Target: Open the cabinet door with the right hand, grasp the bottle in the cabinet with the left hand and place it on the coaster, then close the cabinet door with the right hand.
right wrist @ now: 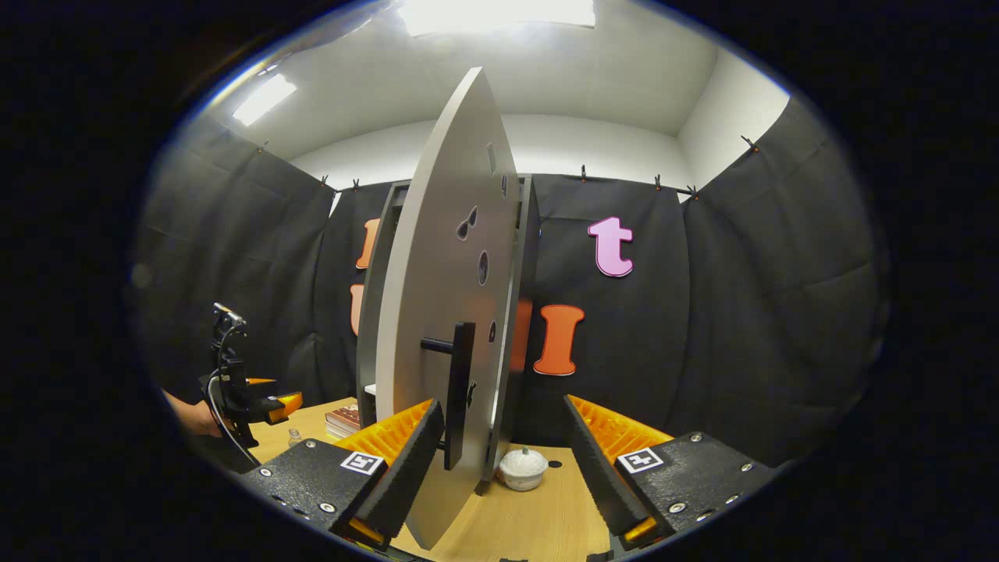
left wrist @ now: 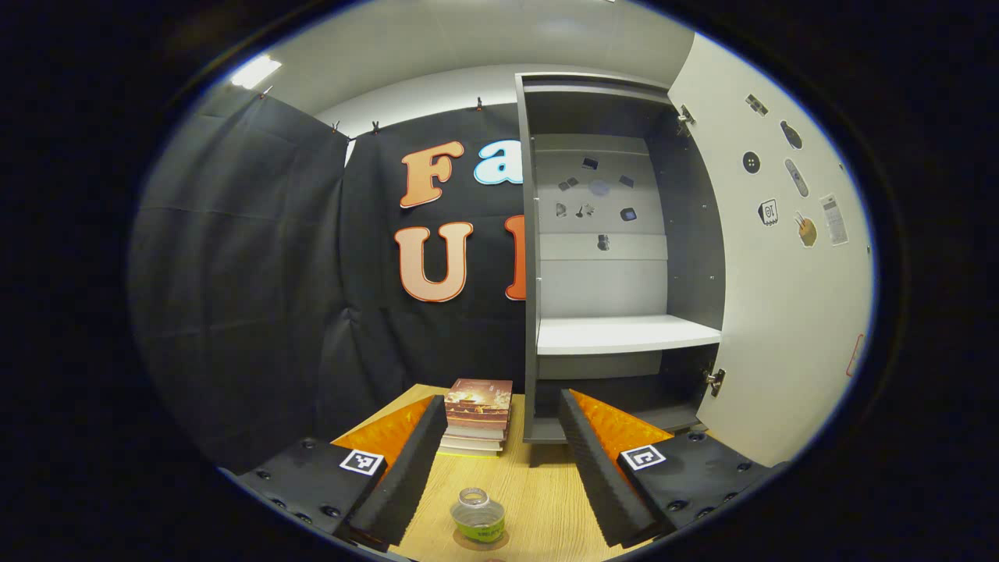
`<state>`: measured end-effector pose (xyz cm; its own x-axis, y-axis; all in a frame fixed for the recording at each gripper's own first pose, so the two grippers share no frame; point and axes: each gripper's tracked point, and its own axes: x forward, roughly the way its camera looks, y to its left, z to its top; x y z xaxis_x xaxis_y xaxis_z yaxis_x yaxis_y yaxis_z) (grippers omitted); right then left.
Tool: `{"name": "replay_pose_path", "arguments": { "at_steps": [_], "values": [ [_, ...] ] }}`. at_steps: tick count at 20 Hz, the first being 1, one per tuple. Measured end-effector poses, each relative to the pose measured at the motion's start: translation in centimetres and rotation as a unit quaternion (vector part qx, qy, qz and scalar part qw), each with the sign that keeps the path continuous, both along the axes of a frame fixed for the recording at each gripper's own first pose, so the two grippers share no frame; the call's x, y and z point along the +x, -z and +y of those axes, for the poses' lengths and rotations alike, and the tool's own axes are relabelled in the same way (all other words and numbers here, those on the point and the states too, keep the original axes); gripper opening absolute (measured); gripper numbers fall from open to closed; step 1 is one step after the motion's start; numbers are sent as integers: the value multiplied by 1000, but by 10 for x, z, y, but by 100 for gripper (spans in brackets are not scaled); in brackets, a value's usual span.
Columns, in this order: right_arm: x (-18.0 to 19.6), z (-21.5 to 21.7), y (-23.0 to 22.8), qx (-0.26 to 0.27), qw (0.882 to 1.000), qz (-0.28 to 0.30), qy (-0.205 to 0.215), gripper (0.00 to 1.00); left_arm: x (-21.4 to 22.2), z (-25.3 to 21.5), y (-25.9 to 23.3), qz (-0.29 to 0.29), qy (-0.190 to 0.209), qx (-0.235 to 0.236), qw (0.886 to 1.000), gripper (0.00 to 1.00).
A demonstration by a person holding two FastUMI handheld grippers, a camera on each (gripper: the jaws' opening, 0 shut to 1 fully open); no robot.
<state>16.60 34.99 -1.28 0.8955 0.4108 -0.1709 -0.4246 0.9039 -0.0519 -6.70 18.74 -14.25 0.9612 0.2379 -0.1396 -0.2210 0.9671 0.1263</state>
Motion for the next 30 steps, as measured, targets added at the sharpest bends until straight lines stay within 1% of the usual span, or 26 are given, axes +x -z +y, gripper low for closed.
{"name": "replay_pose_path", "arguments": {
  "at_steps": [2, 3, 4, 6, 7, 8, 9, 10, 12, 13, 14, 15, 16, 17, 18, 20, 22, 25, 27, 28, 29, 30],
  "values": [
    [5, -5, 4, 6, 1000, 3, -5, 93, -2, -6, -4, -4, -3, 2, 1000, 94],
    [6, -1, 7, 9, 1000, 8, -12, 93, -5, -8, -6, -6, -5, 4, 1000, 96],
    [6, 2, 11, 11, 1000, 13, -19, 93, -6, -10, -8, -7, -5, 5, 1000, 94],
    [6, 6, 11, 19, 999, 15, -32, 91, -5, -12, -12, -7, -3, 6, 1000, 95],
    [6, 6, 13, 23, 999, 17, -38, 94, -3, -13, -14, -8, 0, 6, 1000, 95],
    [6, 7, 14, 30, 998, 21, -45, 89, 1, -12, -15, -8, 2, 5, 1000, 95],
    [6, 9, 13, 41, 997, 29, -51, 86, 3, -12, -17, -10, 4, 3, 1000, 95],
    [5, 11, 15, 47, 996, 40, -59, 86, 6, -11, -19, -13, 6, 2, 1000, 97],
    [2, 20, 17, 51, 995, 48, -73, 84, 11, -10, -26, -21, 10, -2, 1000, 97],
    [2, 26, 17, 49, 994, 48, -82, 84, 14, -10, -27, -22, 16, -4, 1000, 92],
    [0, 36, 18, 50, 993, 51, -92, 92, 19, -10, -28, -19, 24, -6, 1000, 95],
    [-2, 50, 17, 55, 992, 54, -103, 84, 23, -8, -29, -19, 30, -8, 999, 95],
    [-4, 61, 18, 61, 990, 59, -113, 84, 27, -6, -35, -25, 37, -12, 999, 95],
    [-3, 74, 19, 66, 989, 62, -119, 84, 32, -2, -41, -29, 42, -15, 999, 95],
    [-1, 79, 25, 58, 989, 65, -116, 84, 37, 3, -45, -30, 46, -16, 998, 97],
    [-4, 89, 38, 42, 990, 65, -116, 84, 45, 16, -54, -39, 48, -18, 998, 94],
    [-8, 105, 47, 49, 987, 80, -133, 84, 52, 33, -60, -46, 43, -23, 998, 95],
    [-12, 101, 50, 64, 982, 89, -151, 84, 58, 57, -64, -51, 38, -27, 998, 95],
    [-13, 106, 52, 80, 978, 99, -165, 84, 64, 74, -63, -44, 32, -22, 998, 95],
    [-12, 111, 53, 89, 976, 104, -172, 84, 65, 81, -63, -43, 31, -22, 998, 93],
    [-13, 115, 55, 96, 973, 111, -179, 84, 67, 88, -66, -46, 29, -20, 998, 97],
    [-10, 119, 57, 101, 971, 115, -185, 84, 69, 96, -69, -48, 26, -19, 998, 97]
  ]
}}
